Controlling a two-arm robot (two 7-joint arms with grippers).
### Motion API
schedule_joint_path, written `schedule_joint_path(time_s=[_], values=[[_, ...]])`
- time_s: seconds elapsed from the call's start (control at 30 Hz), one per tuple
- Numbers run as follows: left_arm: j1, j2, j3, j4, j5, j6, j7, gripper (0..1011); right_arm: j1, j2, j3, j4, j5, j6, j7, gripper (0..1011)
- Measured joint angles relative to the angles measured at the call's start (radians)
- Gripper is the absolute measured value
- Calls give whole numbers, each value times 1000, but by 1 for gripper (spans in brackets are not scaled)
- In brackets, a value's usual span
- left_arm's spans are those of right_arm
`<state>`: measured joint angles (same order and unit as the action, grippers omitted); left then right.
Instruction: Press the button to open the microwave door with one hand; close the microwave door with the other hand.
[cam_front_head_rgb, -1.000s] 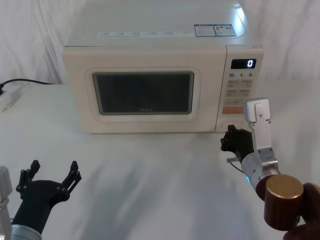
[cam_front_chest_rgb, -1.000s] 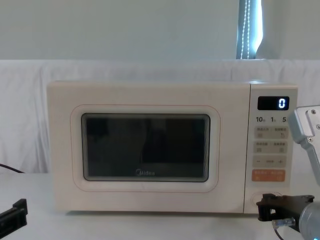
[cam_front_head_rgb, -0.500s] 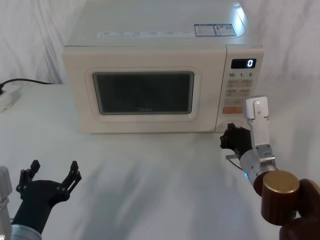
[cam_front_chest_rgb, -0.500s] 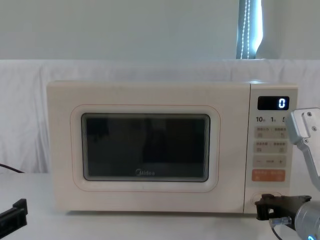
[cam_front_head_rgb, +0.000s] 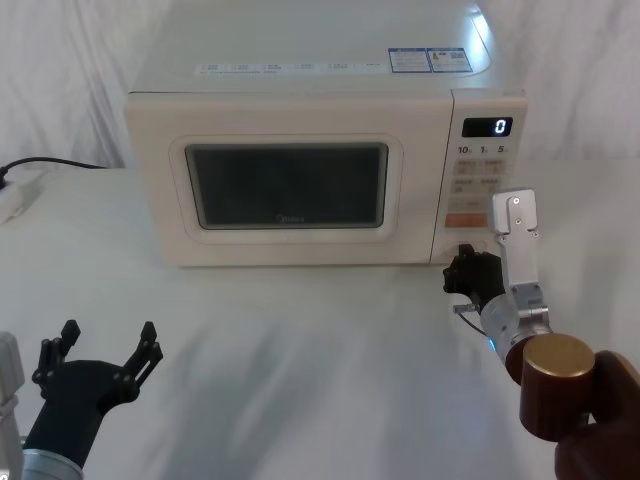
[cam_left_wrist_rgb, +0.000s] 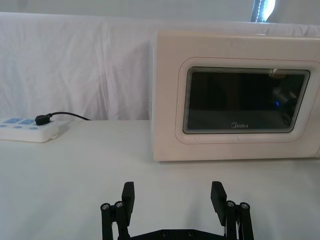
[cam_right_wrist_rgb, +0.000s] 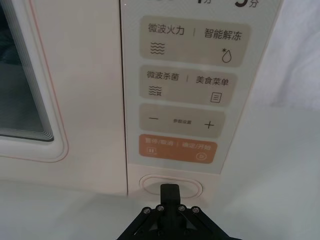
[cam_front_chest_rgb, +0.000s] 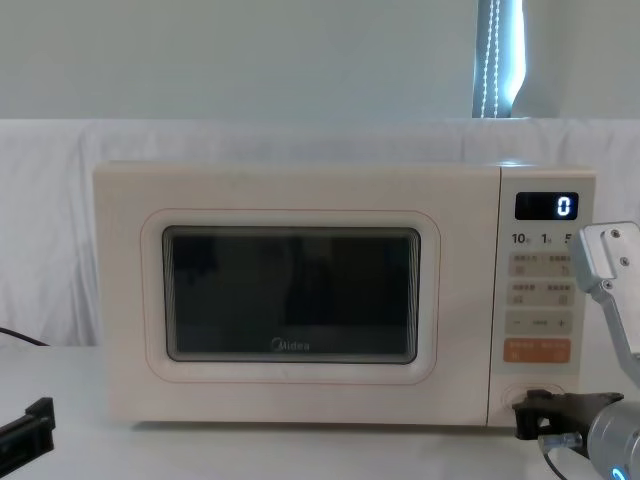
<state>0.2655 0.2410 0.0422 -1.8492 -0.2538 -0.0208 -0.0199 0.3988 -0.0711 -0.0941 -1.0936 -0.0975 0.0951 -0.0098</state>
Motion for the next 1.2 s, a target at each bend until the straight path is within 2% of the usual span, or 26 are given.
schedule_joint_path(time_s=[1.2], values=[[0,0,0,0,0,0,0,1001,47,-10,7,64,-26,2,-16,0]])
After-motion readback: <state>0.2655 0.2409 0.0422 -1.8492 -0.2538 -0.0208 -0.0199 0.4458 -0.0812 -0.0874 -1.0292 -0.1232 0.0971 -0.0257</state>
